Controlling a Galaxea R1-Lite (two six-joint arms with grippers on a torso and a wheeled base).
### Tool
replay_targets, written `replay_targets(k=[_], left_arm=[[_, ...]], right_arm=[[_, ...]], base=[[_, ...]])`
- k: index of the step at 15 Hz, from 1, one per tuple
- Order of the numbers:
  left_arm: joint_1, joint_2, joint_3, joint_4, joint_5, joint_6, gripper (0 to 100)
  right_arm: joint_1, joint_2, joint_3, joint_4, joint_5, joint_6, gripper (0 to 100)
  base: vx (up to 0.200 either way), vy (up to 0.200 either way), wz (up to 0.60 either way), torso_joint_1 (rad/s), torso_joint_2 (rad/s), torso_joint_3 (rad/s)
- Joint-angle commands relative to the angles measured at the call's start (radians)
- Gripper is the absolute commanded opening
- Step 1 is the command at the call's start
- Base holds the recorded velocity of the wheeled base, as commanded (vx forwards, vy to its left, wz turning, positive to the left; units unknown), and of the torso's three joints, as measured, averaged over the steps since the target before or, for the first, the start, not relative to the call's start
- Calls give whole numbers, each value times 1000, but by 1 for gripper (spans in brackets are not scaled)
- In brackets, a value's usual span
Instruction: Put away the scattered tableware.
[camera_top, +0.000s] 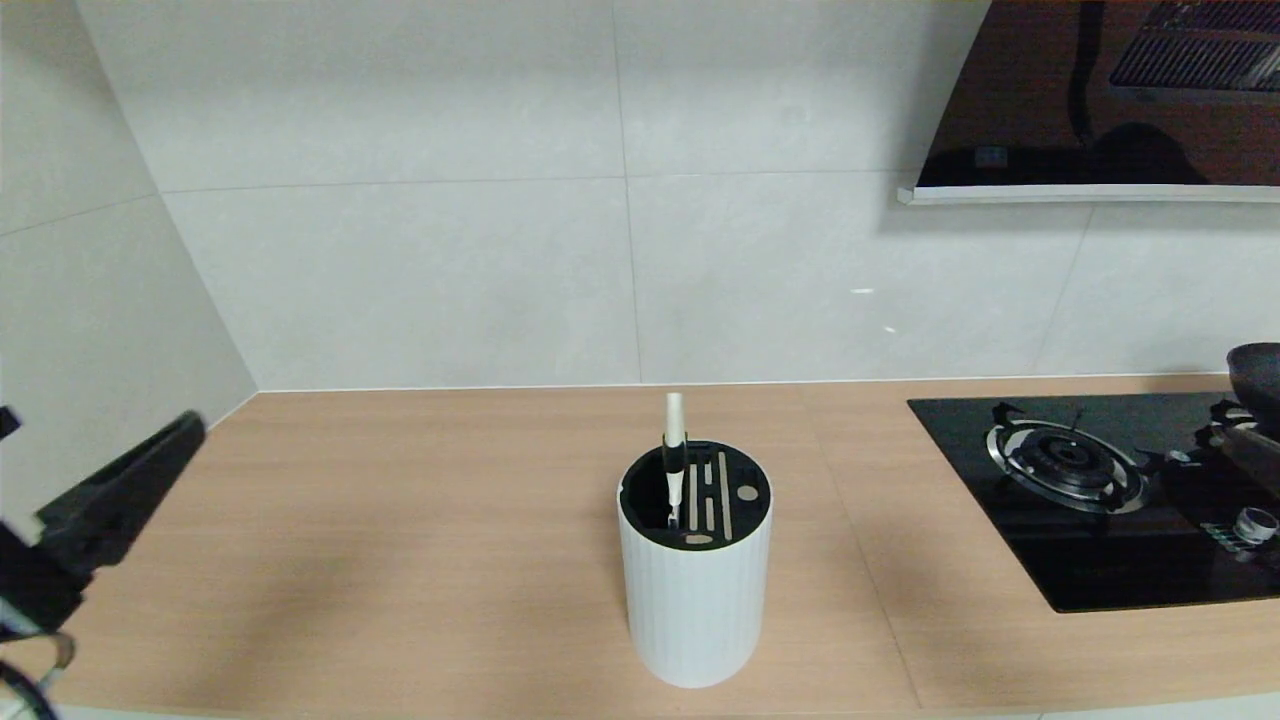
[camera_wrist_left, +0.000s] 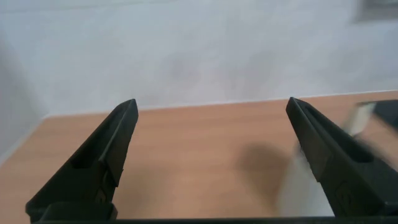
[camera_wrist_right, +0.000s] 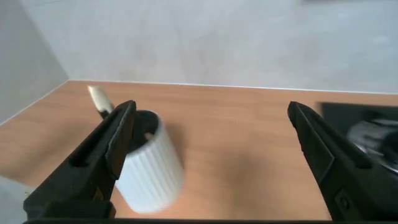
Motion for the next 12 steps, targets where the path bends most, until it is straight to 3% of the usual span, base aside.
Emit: replay_targets(k=[1, 4, 8, 10, 12], left_arm=[[149, -325, 8, 217, -26, 3, 100], [255, -541, -20, 416, -69, 19, 100], [367, -724, -9, 521, -63, 75, 100], [434, -726, -22, 518, -63, 13, 100], [491, -787, 8, 547, -72, 13, 100]], right_arm=[[-207, -360, 16, 218, 54, -13, 100], [-301, -583, 19, 348, 54, -58, 100], [-334, -669, 16, 417, -22, -104, 100], [-403, -690, 19, 423, -16, -110, 100], [-451, -748, 51, 449, 19, -116, 100]], base=[[0, 0, 0, 0, 0, 0], [0, 0, 0, 0, 0, 0], [0, 0, 0, 0, 0, 0], [0, 0, 0, 0, 0, 0], [0, 0, 0, 0, 0, 0]])
